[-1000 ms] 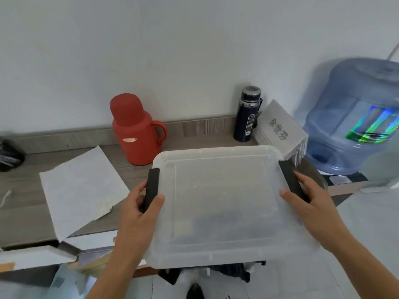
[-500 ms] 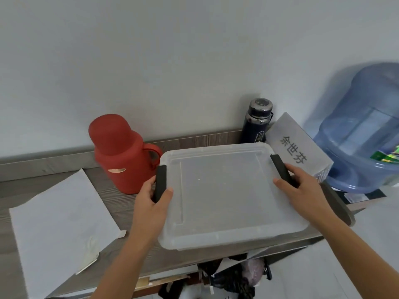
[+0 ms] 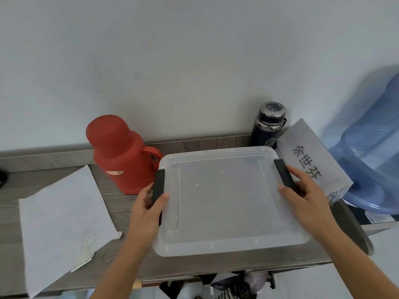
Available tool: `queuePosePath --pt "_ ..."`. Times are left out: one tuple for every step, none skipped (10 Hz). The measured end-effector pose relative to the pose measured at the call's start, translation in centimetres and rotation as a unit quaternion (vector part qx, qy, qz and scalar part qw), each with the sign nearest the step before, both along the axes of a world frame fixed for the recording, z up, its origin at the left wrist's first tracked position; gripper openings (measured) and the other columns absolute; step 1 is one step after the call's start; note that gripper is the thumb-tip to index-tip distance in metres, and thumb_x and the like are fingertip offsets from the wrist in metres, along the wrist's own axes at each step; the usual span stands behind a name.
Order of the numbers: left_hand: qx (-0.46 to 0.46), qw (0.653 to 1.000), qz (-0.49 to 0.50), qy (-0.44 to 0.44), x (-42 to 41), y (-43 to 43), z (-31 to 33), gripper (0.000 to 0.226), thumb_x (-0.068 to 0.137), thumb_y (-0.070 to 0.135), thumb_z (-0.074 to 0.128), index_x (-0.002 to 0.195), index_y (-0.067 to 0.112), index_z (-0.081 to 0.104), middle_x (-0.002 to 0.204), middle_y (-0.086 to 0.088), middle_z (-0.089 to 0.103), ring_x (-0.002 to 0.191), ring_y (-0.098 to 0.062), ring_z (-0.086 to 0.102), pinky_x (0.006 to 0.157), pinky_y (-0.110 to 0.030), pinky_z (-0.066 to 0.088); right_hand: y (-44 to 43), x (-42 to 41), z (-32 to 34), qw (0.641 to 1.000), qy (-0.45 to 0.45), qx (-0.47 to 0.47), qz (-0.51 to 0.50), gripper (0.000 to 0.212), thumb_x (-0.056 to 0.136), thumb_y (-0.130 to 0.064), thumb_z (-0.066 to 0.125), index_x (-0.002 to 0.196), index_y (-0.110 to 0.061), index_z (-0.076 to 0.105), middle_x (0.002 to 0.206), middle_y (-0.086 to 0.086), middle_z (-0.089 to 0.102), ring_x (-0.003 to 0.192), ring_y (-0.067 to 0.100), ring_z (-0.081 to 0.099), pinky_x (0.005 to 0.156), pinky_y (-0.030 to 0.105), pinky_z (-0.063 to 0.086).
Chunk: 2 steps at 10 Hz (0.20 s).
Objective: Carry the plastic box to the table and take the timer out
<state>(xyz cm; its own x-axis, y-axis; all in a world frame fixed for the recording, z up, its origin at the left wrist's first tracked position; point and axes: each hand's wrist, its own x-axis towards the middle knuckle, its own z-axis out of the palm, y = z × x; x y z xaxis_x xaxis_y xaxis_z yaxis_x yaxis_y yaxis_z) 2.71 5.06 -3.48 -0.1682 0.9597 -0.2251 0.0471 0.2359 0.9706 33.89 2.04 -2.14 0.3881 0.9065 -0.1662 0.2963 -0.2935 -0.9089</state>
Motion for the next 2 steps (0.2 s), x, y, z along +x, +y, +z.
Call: queuePosePath --pt "-0.007 1.000 0.002 -0.009 -0.3 -0.1 0.0 0.027 0.091 0.017 0.056 0.118 0.022 0.057 0.096 0.004 0.068 0.071 0.002 0.069 0.059 -0.016 0.054 0.0 0.2 0.1 0.997 -0.060 -0.024 0.031 0.053 0.089 -0.026 0.062 0.138 -0.031 0.043 0.113 -0.003 0.058 0.097 0.017 0.059 0.082 0.036 0.049" --pt "-0.011 1.000 0.023 0.007 -0.8 -0.7 0.3 0.021 0.094 0.019 0.051 0.109 0.018 0.066 0.091 0.007 0.071 0.076 -0.001 0.066 0.068 -0.020 0.049 0.5 0.9 1.5 0.989 -0.147 -0.012 0.031 0.051 0.087 -0.031 0.063 0.135 -0.026 0.048 0.117 -0.004 0.054 0.099 0.018 0.058 0.085 0.040 0.051"
